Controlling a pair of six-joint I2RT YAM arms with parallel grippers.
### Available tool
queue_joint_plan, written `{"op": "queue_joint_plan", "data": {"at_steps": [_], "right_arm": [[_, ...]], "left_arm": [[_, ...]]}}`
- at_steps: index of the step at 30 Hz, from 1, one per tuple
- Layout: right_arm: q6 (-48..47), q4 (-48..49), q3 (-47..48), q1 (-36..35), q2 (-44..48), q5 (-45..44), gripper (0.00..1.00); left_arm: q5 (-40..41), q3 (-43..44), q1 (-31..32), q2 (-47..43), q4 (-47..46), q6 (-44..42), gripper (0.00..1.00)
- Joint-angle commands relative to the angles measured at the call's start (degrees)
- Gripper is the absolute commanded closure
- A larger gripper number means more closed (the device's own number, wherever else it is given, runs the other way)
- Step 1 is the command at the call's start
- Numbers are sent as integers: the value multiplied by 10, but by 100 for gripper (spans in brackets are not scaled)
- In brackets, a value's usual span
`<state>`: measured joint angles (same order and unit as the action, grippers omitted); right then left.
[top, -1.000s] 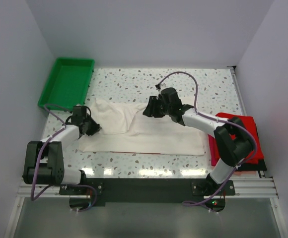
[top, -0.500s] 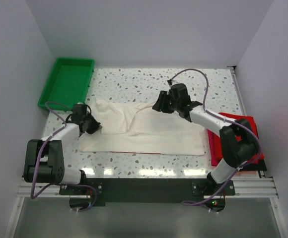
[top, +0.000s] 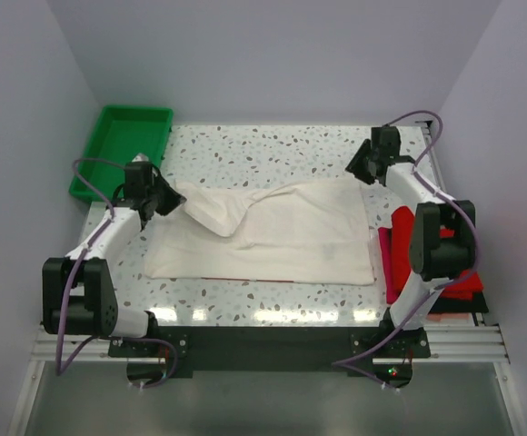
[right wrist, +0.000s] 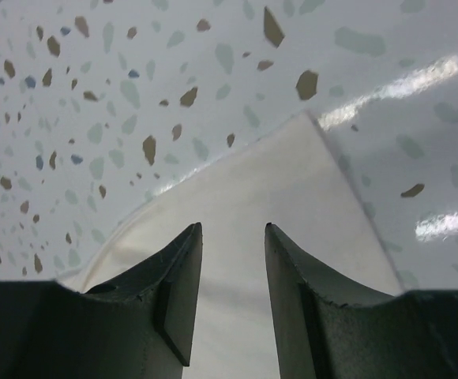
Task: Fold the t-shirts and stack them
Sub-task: Fold the tshirt
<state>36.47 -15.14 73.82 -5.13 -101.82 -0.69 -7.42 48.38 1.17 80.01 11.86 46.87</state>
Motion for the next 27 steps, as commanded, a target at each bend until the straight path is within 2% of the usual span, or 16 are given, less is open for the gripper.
{"op": "queue_joint_plan", "data": {"at_steps": [1, 11, 25, 27], "right_arm": [[16, -61, 78, 21, -54, -55, 59], [20, -101, 200, 36, -172, -102, 60], [18, -97, 209, 35, -227, -94, 63], [18, -96, 207, 35, -229, -93, 66]], "left_arm": [[-15, 45, -1, -6, 7, -12, 100], [-40, 112, -10, 30, 17, -18, 100], [-61, 151, -12, 61, 0, -9, 100], [-64, 154, -12, 66, -4, -6, 100]]}}
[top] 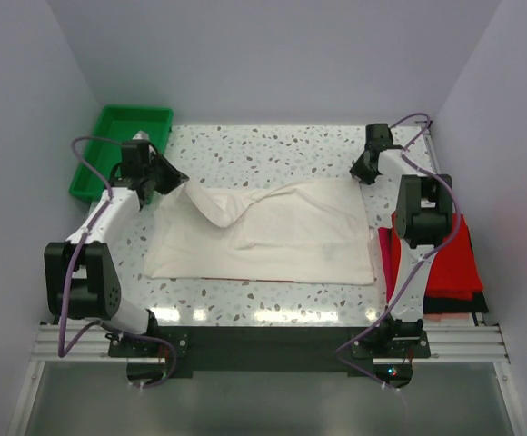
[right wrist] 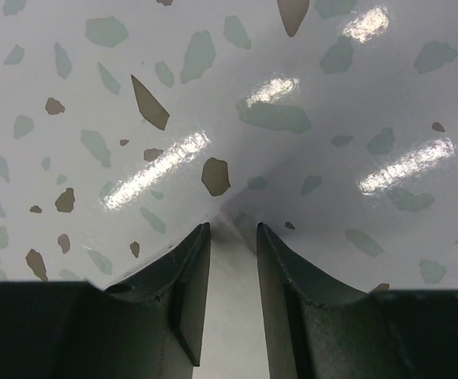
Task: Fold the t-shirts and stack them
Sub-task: Fold the tshirt
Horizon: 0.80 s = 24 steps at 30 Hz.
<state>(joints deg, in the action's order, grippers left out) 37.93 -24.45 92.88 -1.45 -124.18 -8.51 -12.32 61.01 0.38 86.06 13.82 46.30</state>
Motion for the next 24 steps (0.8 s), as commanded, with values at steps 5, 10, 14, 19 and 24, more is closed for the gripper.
{"op": "queue_joint_plan", "data": {"at_steps": [5, 10, 14, 19, 24], "right_arm": [[2, 0, 15, -1, -8, -4, 83], [-1, -12, 31, -1, -9, -2, 100], [-5, -7, 48, 0, -11, 9, 100], [2, 26, 63, 8, -19, 38, 100], [14, 62, 85, 13, -35, 77, 100]], "left_arm": [[-16, 53, -21, 24, -25, 5, 100], [-13, 92, -32, 48, -27, 10, 100], [-11, 140, -41, 91, -30, 9, 100], [-27, 219, -48, 154, -49, 14, 100], [-52, 325, -49, 238, -47, 22, 100]]}}
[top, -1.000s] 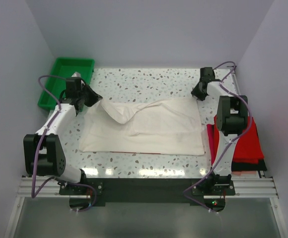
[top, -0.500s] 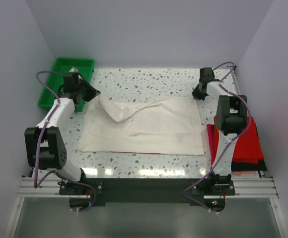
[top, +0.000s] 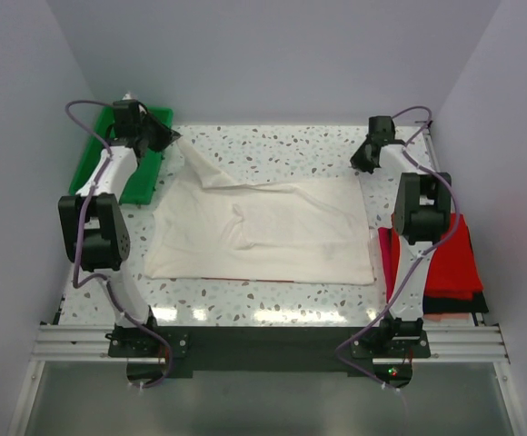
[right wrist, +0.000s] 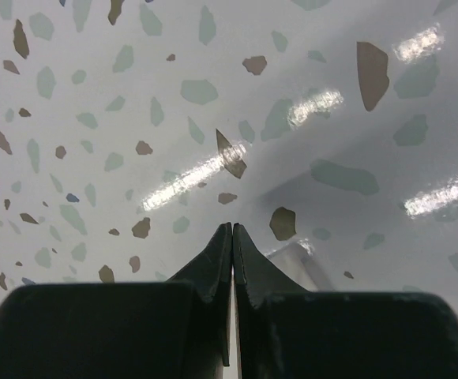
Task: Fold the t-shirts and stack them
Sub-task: Fold the tshirt
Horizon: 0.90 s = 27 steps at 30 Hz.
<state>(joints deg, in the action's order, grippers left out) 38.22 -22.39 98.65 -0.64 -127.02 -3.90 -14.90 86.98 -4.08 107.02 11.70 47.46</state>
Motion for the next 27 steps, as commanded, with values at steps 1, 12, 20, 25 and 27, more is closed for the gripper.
{"op": "queue_joint_plan", "data": {"at_steps": [1, 12, 20, 25, 27], "right_arm": [[15, 47, 29, 20, -9, 38, 100], [-2, 17, 28, 26, 9, 27, 82], [-54, -34, -1, -3, 33, -54, 71], [-57, -28, -27, -8, 42, -69, 71], [-57, -26, -32, -8, 46, -69, 71]], "left_arm": [[-28, 80, -4, 38, -27, 11, 100], [-49, 165, -5, 124, -23, 20, 100], [-44, 133, -4, 124, -30, 23, 100], [34, 94, 15, 115, 12, -8, 71], [60, 80, 28, 113, 32, -15, 63]]}}
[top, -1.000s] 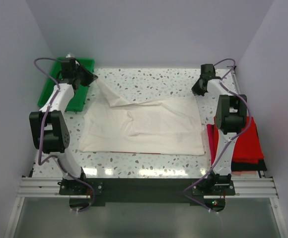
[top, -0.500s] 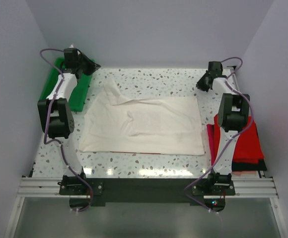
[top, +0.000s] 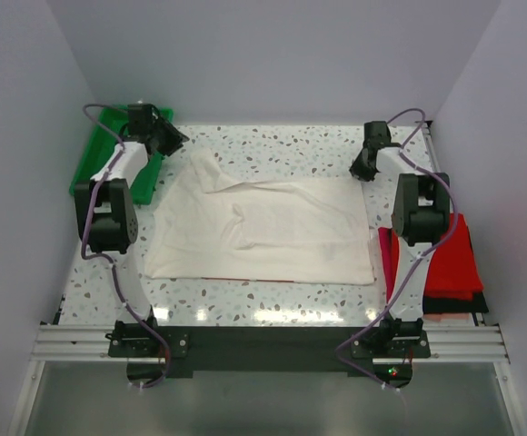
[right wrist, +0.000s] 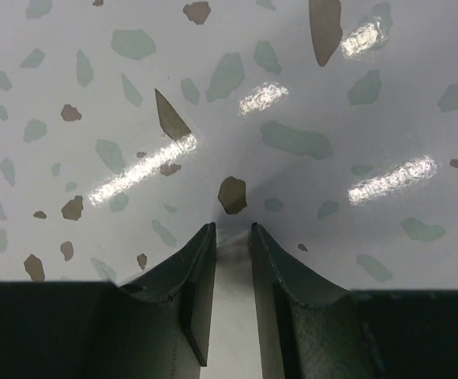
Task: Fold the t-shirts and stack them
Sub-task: Fold the tshirt
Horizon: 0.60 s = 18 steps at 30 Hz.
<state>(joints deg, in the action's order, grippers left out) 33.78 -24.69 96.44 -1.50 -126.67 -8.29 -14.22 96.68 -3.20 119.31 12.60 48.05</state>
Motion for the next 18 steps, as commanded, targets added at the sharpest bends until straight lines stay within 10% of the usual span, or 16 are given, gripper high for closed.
{"op": "queue_joint_plan", "data": {"at_steps": [1, 18], "right_arm": [[-11, -1, -15, 0, 43, -23, 71], [-8, 10, -29, 2, 54, -7, 72]], "left_arm": [[64, -34, 21, -13, 23, -23, 62], [108, -50, 54, 44, 30, -35, 54]]}}
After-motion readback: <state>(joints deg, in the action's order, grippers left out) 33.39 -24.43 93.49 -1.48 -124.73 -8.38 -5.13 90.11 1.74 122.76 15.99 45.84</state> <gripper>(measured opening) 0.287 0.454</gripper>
